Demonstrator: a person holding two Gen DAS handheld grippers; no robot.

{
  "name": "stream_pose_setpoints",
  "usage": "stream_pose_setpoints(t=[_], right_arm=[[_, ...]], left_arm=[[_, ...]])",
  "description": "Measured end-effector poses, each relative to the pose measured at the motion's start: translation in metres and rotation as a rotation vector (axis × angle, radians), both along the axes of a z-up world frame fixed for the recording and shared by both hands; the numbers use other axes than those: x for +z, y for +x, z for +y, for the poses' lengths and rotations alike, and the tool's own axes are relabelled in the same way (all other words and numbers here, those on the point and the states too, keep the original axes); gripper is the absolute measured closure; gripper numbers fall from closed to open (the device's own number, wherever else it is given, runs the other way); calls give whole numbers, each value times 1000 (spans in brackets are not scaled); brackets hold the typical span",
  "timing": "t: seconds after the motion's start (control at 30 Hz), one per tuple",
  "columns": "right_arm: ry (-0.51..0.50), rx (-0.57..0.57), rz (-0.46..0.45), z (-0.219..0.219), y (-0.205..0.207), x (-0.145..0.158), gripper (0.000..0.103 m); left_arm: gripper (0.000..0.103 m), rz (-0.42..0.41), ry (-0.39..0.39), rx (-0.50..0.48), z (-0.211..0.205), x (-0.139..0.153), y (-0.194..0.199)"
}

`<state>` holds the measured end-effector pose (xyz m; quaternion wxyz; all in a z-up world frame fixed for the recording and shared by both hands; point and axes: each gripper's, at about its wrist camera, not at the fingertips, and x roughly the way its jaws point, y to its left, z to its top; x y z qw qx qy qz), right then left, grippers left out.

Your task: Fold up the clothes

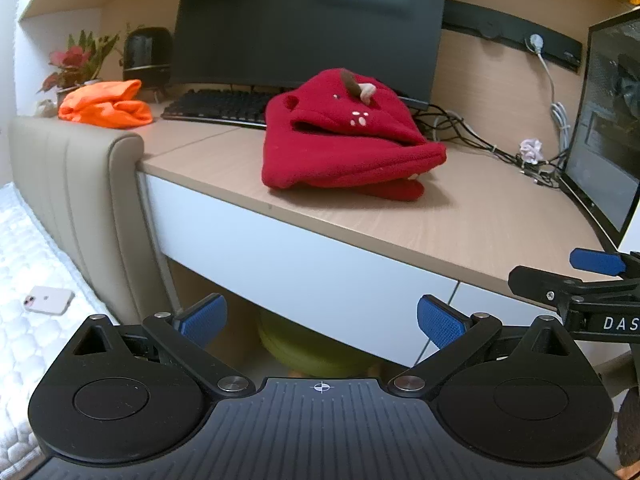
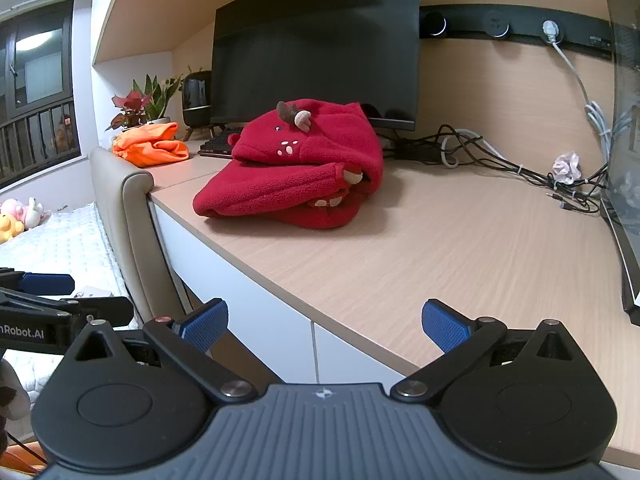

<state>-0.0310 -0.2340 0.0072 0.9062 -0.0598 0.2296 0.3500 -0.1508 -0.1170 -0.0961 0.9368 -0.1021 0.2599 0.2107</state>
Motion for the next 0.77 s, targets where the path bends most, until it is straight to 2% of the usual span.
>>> stream_pose_setpoints(t=[0.77], right_arm=[[-15, -21, 22, 1, 7, -3, 0]], left_arm=[[0, 19, -10, 13, 5, -4, 9]])
